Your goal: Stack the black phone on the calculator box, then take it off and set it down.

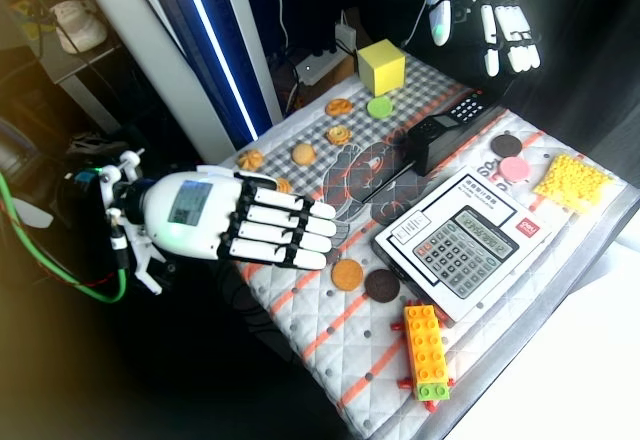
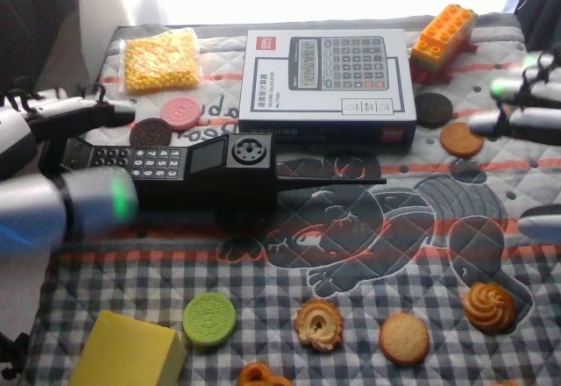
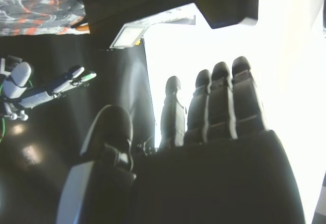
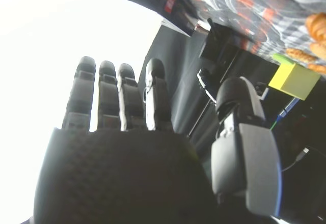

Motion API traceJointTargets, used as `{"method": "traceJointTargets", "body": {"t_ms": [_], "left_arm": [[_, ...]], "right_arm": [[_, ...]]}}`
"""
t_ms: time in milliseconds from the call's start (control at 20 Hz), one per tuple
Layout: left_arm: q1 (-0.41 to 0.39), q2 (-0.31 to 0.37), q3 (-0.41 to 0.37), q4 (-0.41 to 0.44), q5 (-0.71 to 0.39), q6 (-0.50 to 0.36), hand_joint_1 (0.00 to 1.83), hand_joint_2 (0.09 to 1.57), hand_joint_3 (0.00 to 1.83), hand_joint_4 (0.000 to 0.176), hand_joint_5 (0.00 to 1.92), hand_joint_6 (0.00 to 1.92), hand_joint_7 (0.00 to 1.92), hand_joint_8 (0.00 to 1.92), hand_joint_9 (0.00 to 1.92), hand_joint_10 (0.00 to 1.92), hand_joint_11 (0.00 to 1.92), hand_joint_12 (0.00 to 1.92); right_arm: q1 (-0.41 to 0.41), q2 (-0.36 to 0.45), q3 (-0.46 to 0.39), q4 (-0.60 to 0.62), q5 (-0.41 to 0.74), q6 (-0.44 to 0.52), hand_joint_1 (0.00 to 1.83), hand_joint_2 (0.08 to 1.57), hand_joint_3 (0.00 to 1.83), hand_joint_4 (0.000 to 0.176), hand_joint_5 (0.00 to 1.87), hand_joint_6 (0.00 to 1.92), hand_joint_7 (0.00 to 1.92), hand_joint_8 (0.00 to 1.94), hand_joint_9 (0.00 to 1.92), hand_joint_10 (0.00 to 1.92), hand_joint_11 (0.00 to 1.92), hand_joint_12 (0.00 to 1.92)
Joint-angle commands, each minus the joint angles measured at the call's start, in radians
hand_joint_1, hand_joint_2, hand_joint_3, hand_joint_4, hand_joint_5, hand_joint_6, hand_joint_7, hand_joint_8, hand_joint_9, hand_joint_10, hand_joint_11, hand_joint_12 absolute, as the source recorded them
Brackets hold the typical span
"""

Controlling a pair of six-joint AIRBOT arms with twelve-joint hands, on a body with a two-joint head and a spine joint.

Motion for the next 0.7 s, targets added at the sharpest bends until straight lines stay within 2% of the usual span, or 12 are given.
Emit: {"method": "traceJointTargets", "body": {"t_ms": [0,50,100,150,200,250,350,400,450,550,600,650], "left_arm": [[-0.01,-0.002,-0.001,0.006,-0.113,-0.002,0.75,0.98,0.01,0.061,0.3,0.0,0.37,0.0,0.36,0.1,0.0,1.02],[-0.01,-0.002,0.001,0.006,-0.111,-0.002,0.75,0.97,0.0,0.092,0.27,0.0,0.36,0.0,0.35,0.06,0.0,0.92],[-0.015,-0.008,0.011,0.01,-0.105,-0.002,0.76,0.97,0.0,0.102,0.24,0.0,0.34,0.0,0.34,0.04,0.0,0.82],[-0.027,-0.012,0.021,0.011,-0.096,-0.002,0.79,0.94,0.0,0.126,0.21,0.0,0.3,0.0,0.32,0.02,0.0,0.72],[-0.056,-0.033,0.048,0.011,-0.072,-0.002,0.81,0.92,0.0,0.141,0.19,0.0,0.28,0.0,0.32,0.01,0.0,0.56],[-0.078,-0.052,0.07,0.009,-0.052,-0.002,0.81,0.9,0.0,0.169,0.13,0.01,0.24,0.01,0.28,0.01,0.0,0.29],[-0.132,-0.085,0.112,0.014,0.012,-0.002,0.74,0.87,0.0,0.176,0.06,0.0,0.21,0.0,0.24,0.01,0.0,0.03],[-0.151,-0.097,0.124,0.015,0.036,0.008,0.76,0.87,0.0,0.176,0.06,0.0,0.21,0.0,0.2,0.0,0.0,0.01],[-0.169,-0.108,0.132,0.007,0.065,0.056,0.77,0.85,0.0,0.176,0.05,0.0,0.21,0.0,0.18,0.0,0.01,0.01],[-0.197,-0.127,0.131,-0.026,0.105,0.195,0.77,0.85,0.0,0.176,0.01,0.0,0.14,0.0,0.14,0.0,0.05,0.02],[-0.216,-0.14,0.135,-0.039,0.128,0.256,0.71,0.89,0.01,0.176,0.0,0.0,0.13,0.0,0.14,0.0,0.05,0.03],[-0.233,-0.153,0.142,-0.043,0.154,0.295,0.68,0.9,0.02,0.176,0.01,0.0,0.16,0.01,0.17,0.01,0.09,0.05]], "right_arm": [[0.006,0.004,0.0,0.021,0.115,0.0,0.41,1.19,0.0,0.136,0.45,0.0,0.38,0.0,0.34,0.0,0.31,0.07],[0.006,0.004,0.0,0.021,0.115,0.0,0.44,1.2,0.0,0.116,0.46,0.0,0.4,0.0,0.36,0.0,0.34,0.06],[0.006,0.003,0.0,0.021,0.115,0.0,0.45,1.2,0.0,0.118,0.46,0.0,0.4,0.0,0.36,0.01,0.35,0.06],[0.006,0.003,0.0,0.021,0.115,0.0,0.39,1.21,0.0,0.121,0.46,0.0,0.41,0.01,0.38,0.01,0.37,0.06],[0.005,0.003,0.0,0.021,0.115,0.0,0.38,1.22,0.0,0.129,0.44,0.0,0.42,0.0,0.4,0.0,0.4,0.04],[0.004,0.002,0.0,0.021,0.115,0.0,0.42,1.22,0.0,0.131,0.44,0.0,0.42,0.0,0.4,0.0,0.39,0.03],[0.004,0.001,0.0,0.02,0.115,0.0,0.46,1.21,0.0,0.141,0.43,0.0,0.42,0.0,0.39,0.0,0.36,0.01],[0.003,0.001,0.0,0.02,0.115,0.0,0.47,1.21,0.0,0.14,0.44,0.0,0.43,0.0,0.4,0.01,0.39,0.02],[0.003,0.001,0.0,0.02,0.115,0.0,0.49,1.21,0.0,0.13,0.45,0.0,0.44,0.01,0.41,0.01,0.41,0.02],[0.001,0.001,0.0,0.02,0.115,0.0,0.49,1.21,0.0,0.125,0.44,0.0,0.44,0.0,0.43,0.01,0.43,0.03],[-0.001,0.001,0.0,0.02,0.115,0.0,0.47,1.22,0.0,0.128,0.45,0.0,0.44,0.0,0.44,0.01,0.44,0.03],[-0.003,0.001,-0.001,0.02,0.115,0.0,0.48,1.22,0.0,0.121,0.46,0.0,0.44,0.0,0.42,0.0,0.43,0.02]]}}
